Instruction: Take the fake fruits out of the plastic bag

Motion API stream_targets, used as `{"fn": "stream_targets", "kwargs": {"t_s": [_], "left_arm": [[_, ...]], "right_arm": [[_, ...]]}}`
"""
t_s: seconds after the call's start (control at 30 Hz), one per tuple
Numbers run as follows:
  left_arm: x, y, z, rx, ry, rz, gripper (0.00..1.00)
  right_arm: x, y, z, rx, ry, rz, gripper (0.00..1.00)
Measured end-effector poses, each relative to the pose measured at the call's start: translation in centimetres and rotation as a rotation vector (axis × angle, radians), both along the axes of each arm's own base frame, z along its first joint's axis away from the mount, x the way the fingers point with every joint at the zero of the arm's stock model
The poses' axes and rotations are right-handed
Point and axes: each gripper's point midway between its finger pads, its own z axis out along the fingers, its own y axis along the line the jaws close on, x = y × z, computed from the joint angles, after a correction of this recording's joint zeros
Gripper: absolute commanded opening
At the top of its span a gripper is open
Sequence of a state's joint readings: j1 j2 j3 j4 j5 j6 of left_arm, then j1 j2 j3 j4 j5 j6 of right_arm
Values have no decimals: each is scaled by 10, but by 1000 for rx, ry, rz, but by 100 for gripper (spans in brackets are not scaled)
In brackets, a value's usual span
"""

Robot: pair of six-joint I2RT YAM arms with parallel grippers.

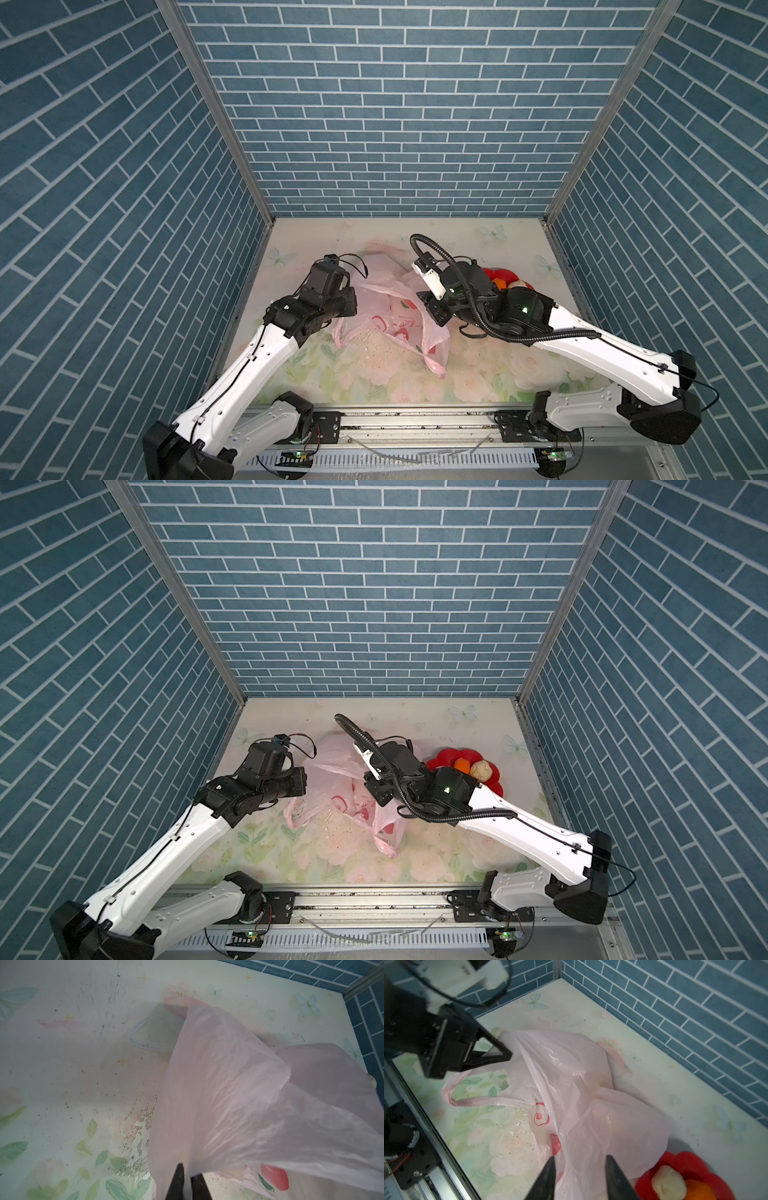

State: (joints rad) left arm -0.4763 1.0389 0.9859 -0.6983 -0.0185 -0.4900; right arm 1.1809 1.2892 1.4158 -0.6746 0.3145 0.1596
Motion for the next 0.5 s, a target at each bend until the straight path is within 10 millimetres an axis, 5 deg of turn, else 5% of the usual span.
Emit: {"fn": "stream_targets", "kwargs": {"t_s": [0.1,0.2,0.37,0.5], "left_arm": [[4,-2,3,2,5,0,12],[3,-2,5,9,17,-1,12],[5,-4,16,16,15,-15,12],[7,0,16,56,31,-20,12]], "right_arm": [[-16,17,7,9,-2,45,4],[-25,42,-7,-17,17,84,0],[-28,83,-76,-156,79,125,0],[-21,92,-119,-252,110,113,0]]}}
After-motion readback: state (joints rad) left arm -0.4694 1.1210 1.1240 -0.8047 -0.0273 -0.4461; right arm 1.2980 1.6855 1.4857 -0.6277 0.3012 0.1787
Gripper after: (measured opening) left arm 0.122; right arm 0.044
